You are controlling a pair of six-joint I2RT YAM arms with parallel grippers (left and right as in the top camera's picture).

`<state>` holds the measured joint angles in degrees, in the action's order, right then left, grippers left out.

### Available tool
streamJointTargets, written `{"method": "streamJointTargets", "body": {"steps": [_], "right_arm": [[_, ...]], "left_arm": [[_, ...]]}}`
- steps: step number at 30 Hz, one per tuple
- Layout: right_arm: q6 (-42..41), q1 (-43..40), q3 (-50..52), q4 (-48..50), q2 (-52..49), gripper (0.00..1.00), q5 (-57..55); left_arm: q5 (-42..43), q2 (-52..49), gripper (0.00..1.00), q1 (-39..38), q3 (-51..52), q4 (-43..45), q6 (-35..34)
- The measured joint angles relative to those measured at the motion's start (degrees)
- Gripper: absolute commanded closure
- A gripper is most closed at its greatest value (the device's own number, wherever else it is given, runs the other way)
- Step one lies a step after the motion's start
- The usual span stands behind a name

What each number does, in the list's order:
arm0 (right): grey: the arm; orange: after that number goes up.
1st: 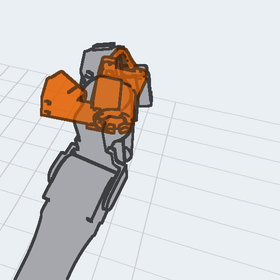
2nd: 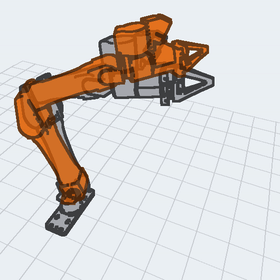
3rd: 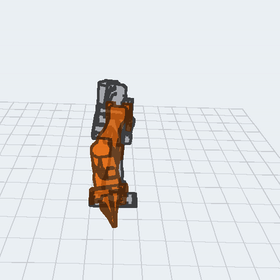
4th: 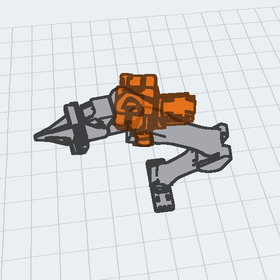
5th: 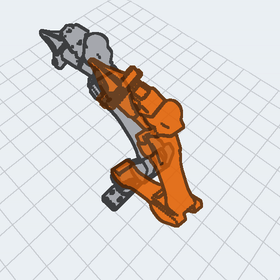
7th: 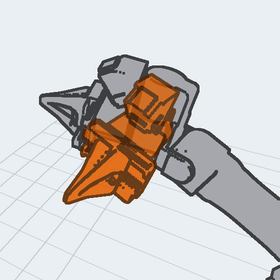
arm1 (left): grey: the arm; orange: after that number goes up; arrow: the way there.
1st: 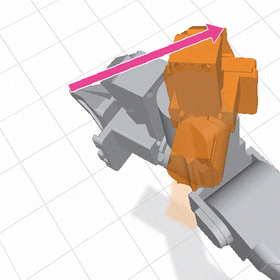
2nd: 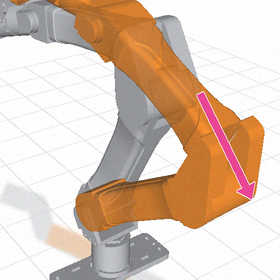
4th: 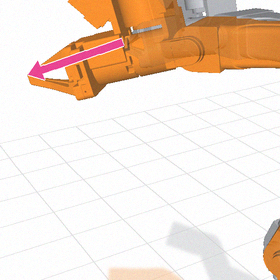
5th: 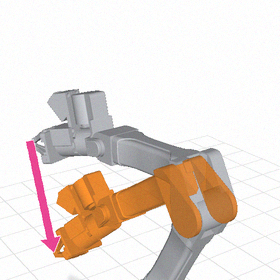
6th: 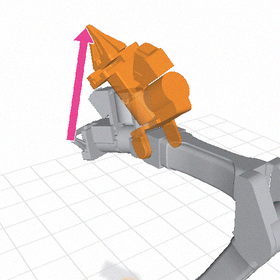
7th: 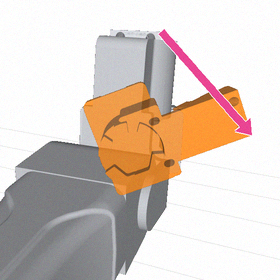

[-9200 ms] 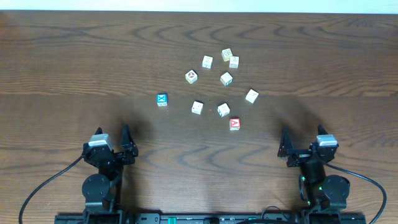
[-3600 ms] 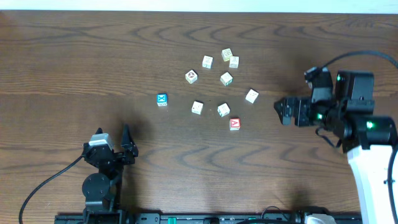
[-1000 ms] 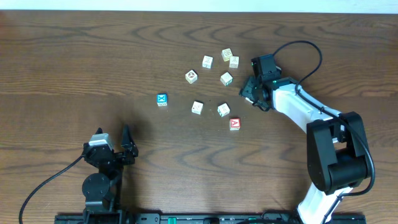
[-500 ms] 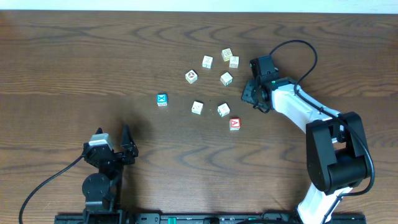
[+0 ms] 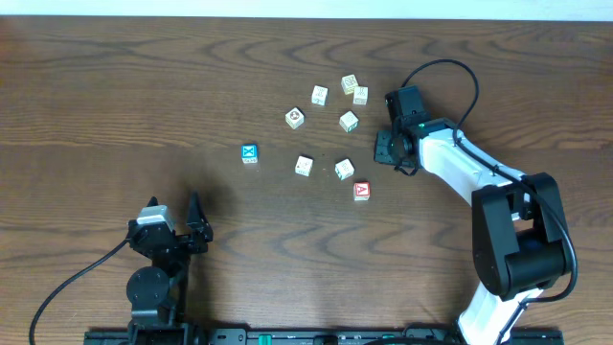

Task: Lift 3 blocks

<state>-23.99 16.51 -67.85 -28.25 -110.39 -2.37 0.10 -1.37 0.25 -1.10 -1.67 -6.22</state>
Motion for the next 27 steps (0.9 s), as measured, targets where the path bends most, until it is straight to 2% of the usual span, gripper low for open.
{"method": "streamJointTargets", "body": {"steps": [13,19,27], "right_arm": [[2.21,0.0,-0.48,-11.8,2.14,0.78,3.87],[2.25,0.02,-0.02,-17.92,7.5,0.8,4.11],[2.1,1.95,0.07,-21.38,12.35,0.73,4.02]], "left_arm": [[0.0,0.0,0.25,0.0,0.0,0.0,0.0],[0.0,0.0,0.26,0.0,0.0,0.02,0.0],[0.0,0.0,0.25,0.0,0.0,0.0,0.0]]}}
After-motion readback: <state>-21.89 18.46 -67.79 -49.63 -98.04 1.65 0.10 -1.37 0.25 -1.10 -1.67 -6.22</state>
